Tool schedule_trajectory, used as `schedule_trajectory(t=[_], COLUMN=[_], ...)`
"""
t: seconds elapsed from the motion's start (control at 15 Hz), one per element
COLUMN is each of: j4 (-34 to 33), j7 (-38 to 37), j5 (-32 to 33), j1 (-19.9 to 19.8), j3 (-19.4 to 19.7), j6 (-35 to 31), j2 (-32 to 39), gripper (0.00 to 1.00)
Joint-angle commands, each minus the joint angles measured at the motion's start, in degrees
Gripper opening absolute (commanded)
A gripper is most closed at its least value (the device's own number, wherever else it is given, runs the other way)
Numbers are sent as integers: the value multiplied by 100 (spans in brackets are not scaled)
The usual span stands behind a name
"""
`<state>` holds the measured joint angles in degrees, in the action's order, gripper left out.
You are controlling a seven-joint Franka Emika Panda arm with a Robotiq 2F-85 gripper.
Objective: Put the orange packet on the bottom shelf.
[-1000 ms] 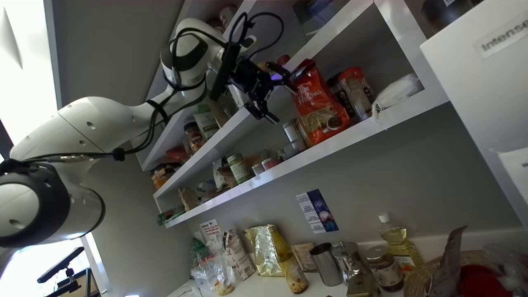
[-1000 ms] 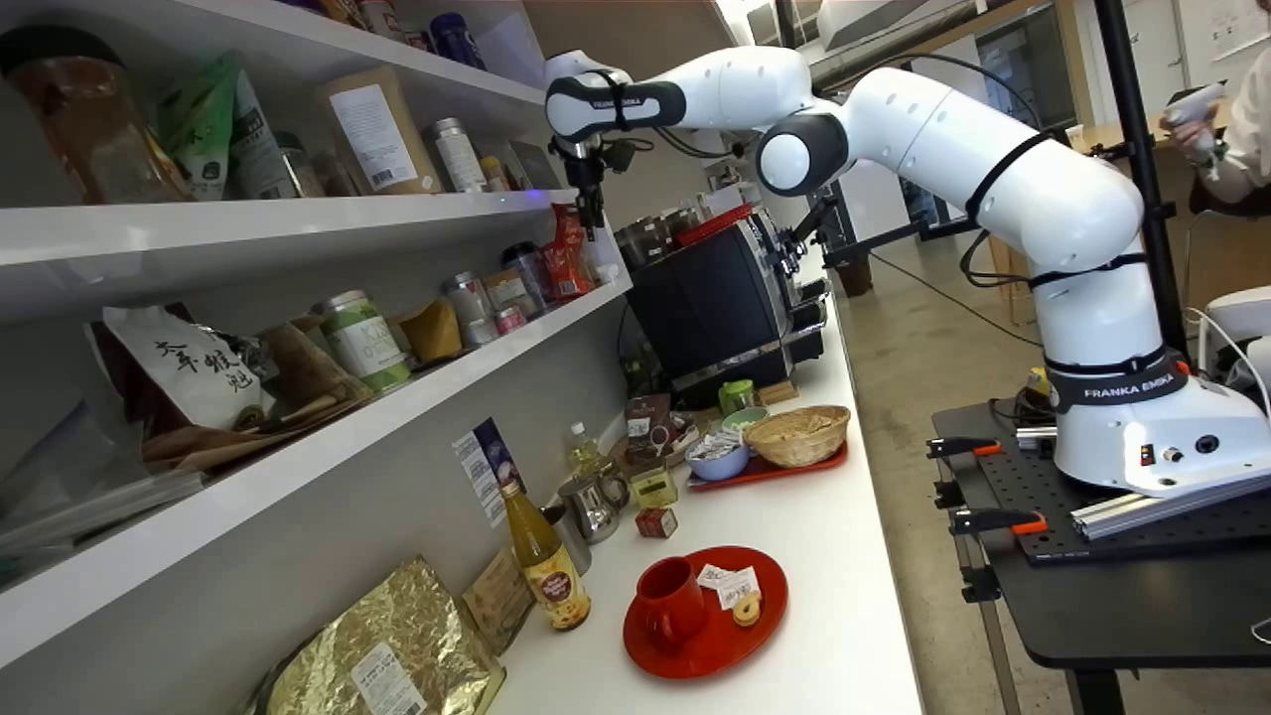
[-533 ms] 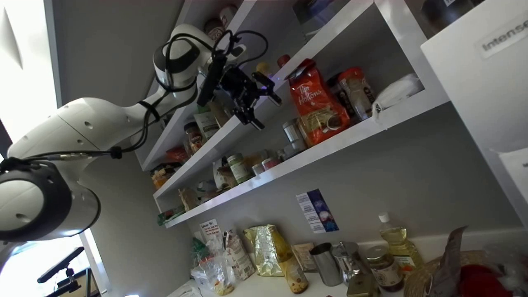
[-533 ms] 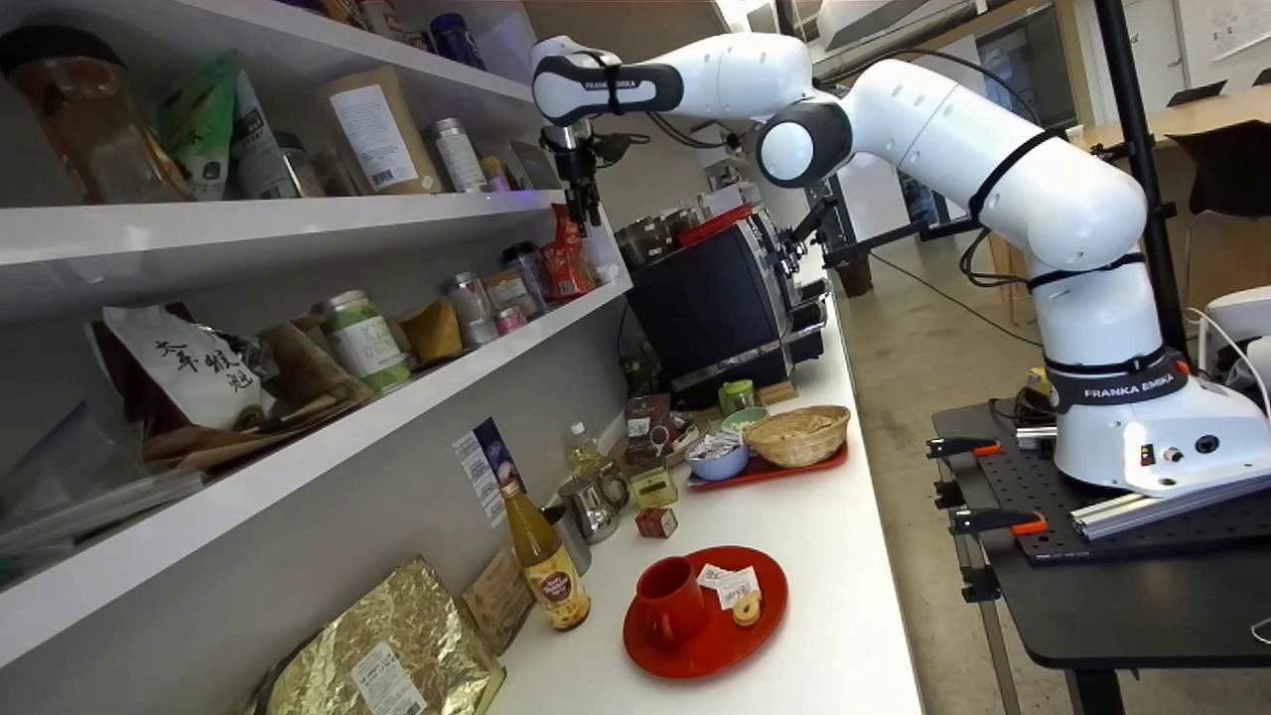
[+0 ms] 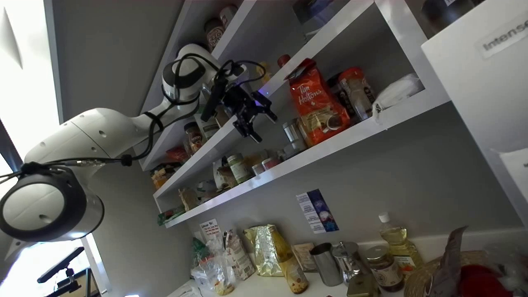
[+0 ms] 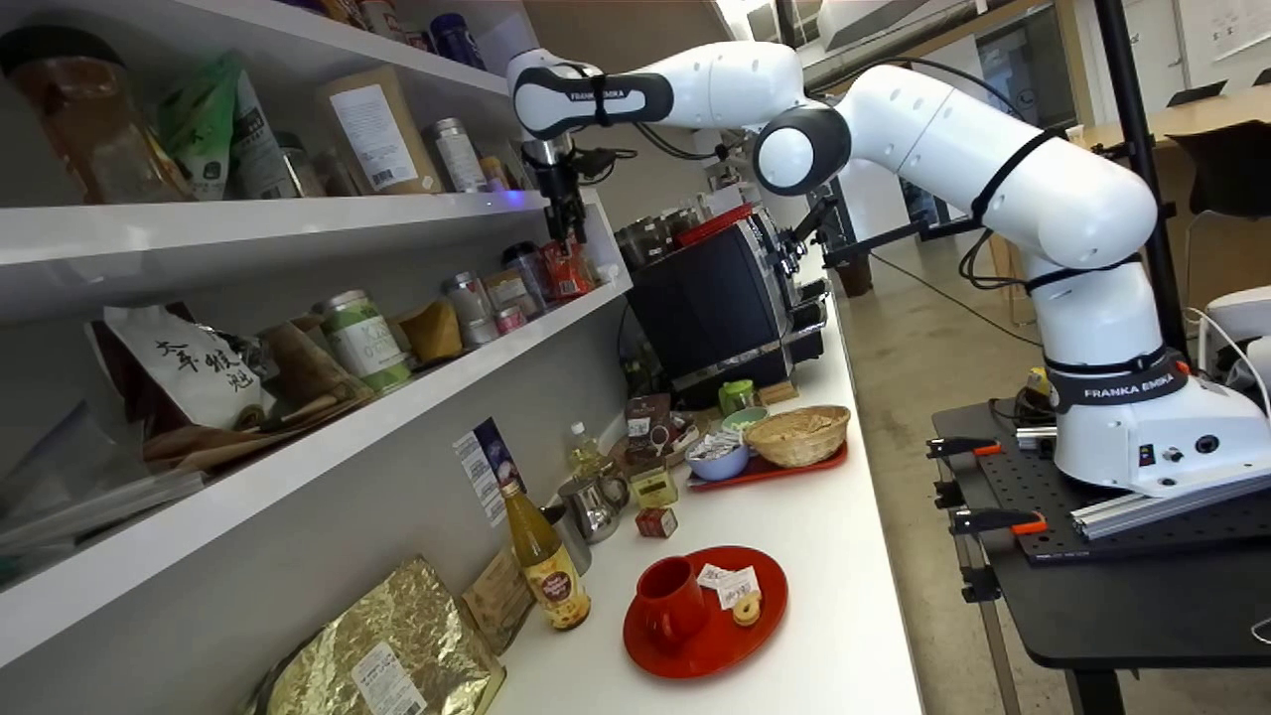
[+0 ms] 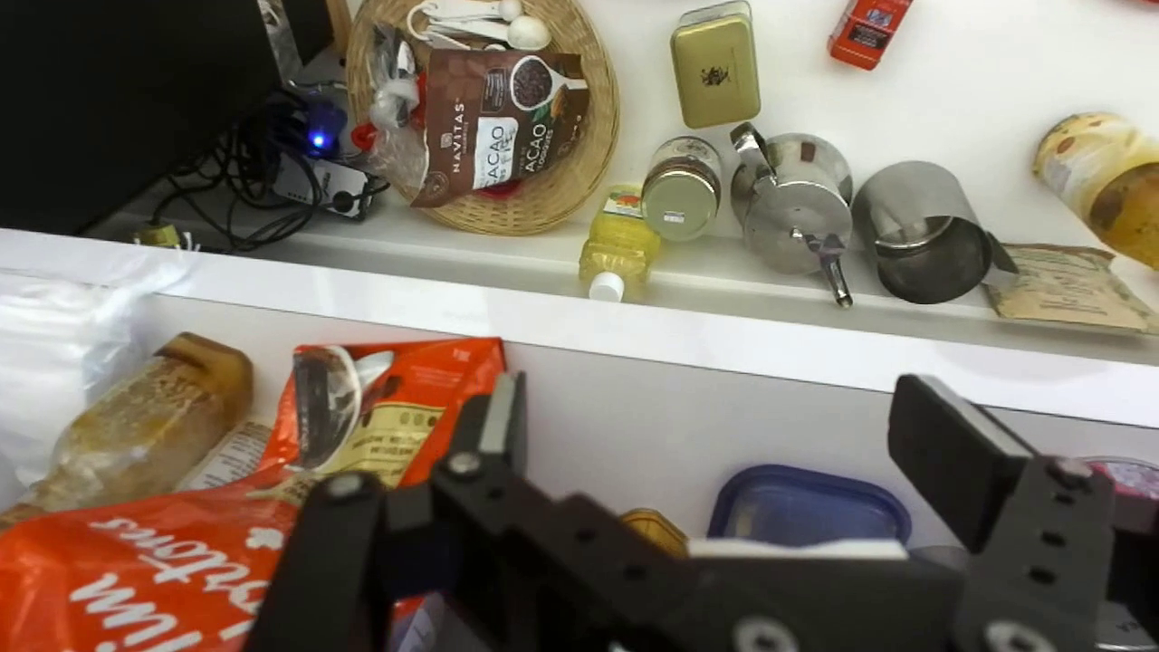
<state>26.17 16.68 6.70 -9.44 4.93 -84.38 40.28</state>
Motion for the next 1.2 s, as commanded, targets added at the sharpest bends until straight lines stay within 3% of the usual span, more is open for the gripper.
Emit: schedule_trajectory(t=[0.0,0.33,0.4,1.13], j4=[-148,-94,-186,-181], j7=[-371,-739,-580,-664], j5=[139,169,133,138], j1=[248,583,451,555], j3=[59,9,-2,-8], j6=[146,452,241,390], j2=[133,170,254,261], gripper=[100,100,100,100])
